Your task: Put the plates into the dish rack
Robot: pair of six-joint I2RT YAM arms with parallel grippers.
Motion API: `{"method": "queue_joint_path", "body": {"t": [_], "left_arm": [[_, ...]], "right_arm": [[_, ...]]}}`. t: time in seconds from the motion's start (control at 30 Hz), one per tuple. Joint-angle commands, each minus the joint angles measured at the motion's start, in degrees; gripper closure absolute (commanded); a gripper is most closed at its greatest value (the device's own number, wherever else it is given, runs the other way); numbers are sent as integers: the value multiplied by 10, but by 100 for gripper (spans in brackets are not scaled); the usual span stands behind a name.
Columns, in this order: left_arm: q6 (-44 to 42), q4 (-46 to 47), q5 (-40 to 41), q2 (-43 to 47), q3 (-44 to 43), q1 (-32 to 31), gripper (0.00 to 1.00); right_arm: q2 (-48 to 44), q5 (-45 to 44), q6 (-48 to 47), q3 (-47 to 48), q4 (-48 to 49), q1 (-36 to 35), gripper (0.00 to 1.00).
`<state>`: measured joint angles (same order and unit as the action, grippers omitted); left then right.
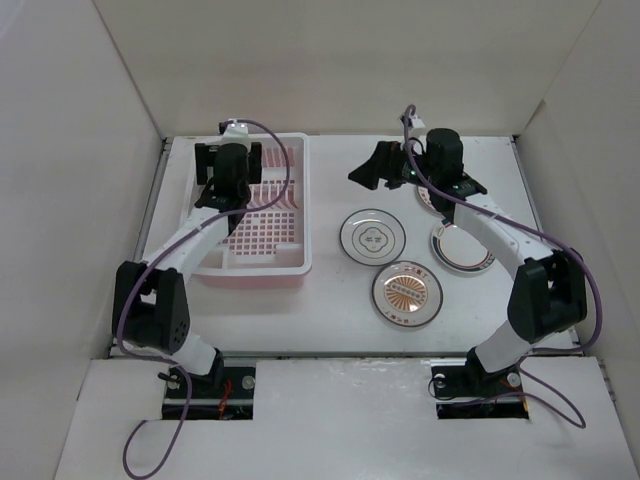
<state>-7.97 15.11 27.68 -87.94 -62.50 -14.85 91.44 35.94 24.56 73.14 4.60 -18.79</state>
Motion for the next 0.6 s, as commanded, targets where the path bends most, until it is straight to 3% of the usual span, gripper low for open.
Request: {"method": "queue_joint_path", "body": {"t": [0.0, 0.07, 0.2, 0.33, 0.43, 0.57], "left_arm": [[46, -52, 48, 60, -71, -23, 0], [82, -97, 14, 92, -106, -45, 0], [110, -170, -123, 112, -185, -85, 0], [142, -178, -257, 143, -199, -128, 0], [147, -170, -319, 158, -192, -157, 0], [154, -170, -327, 158, -192, -171, 0]], "right_arm": [[-18, -167, -51, 17, -68, 18, 0], [-18, -191, -57, -6, -84, 57, 0], [1, -115, -63, -51, -90, 121, 0], [45, -73, -89, -67, -90, 161, 5], [95, -36, -116, -49, -101, 161, 8], [128, -32, -128, -24, -108, 155, 9]]}}
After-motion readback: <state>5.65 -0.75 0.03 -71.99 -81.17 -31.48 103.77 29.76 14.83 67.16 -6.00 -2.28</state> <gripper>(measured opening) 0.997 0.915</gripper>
